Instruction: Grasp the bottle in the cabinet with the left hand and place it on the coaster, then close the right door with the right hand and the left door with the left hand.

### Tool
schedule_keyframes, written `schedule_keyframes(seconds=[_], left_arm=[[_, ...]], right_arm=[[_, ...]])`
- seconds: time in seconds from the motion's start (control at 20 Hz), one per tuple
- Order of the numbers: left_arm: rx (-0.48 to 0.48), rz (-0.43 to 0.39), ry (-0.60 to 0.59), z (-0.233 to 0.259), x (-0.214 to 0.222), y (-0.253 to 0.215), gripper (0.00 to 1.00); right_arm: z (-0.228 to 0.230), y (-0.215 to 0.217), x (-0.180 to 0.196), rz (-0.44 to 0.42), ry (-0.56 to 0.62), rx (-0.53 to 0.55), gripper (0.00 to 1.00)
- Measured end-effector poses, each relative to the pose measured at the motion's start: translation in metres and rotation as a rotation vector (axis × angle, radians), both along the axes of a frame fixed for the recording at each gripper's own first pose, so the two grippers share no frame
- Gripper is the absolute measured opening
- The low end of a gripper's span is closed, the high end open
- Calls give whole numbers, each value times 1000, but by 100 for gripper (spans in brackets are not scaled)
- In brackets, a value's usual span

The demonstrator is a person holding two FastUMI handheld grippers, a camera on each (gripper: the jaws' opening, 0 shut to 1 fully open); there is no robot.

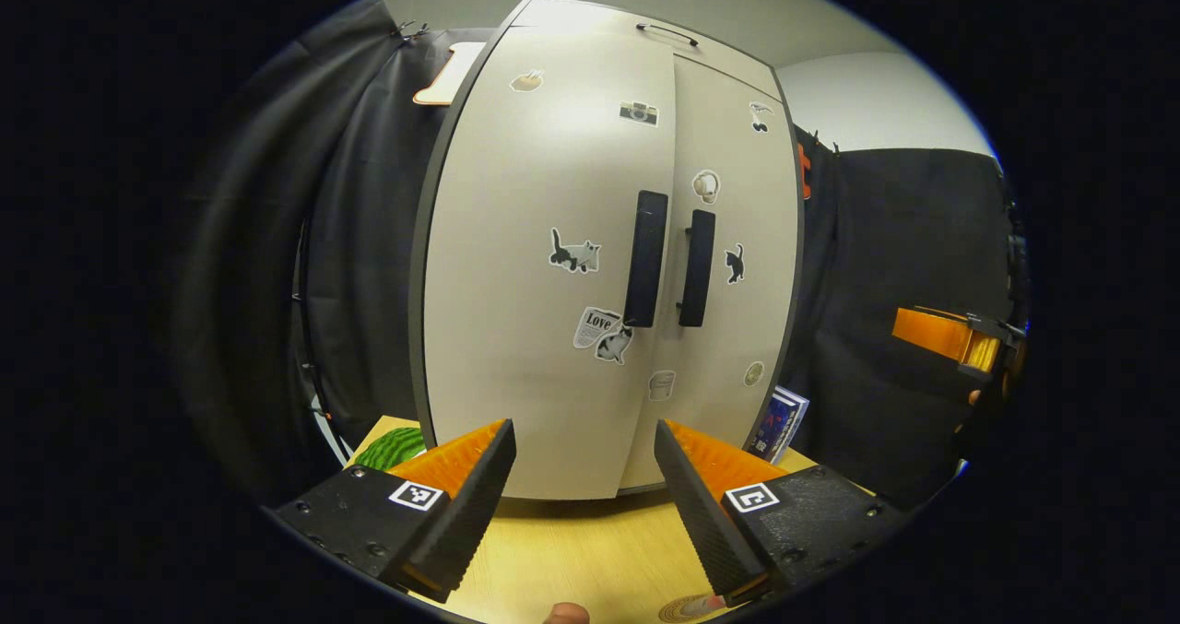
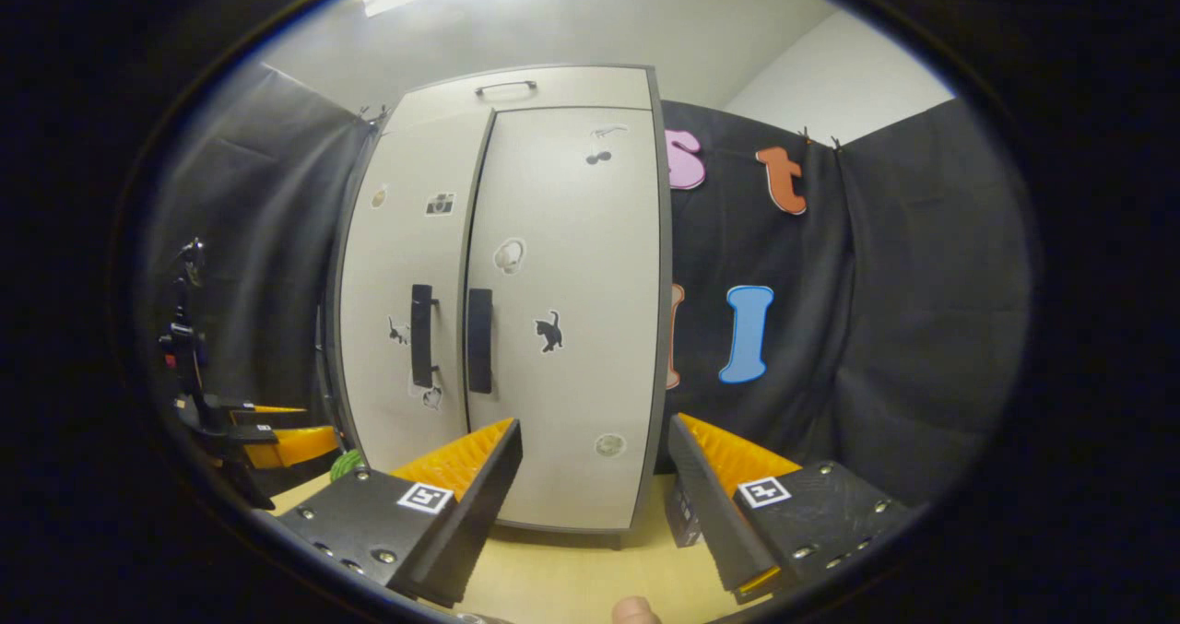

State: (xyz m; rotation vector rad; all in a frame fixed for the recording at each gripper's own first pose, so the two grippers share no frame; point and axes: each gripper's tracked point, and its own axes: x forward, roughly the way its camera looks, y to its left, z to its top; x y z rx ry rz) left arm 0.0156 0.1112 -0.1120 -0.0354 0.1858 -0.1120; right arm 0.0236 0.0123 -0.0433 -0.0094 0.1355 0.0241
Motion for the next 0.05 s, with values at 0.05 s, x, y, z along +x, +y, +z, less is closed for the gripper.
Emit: schedule_keyframes(seconds=[0.05], left_arm=[[1,1,1,0,0,0,95]], right_arm=[[0,0,1,1,0,0,93]])
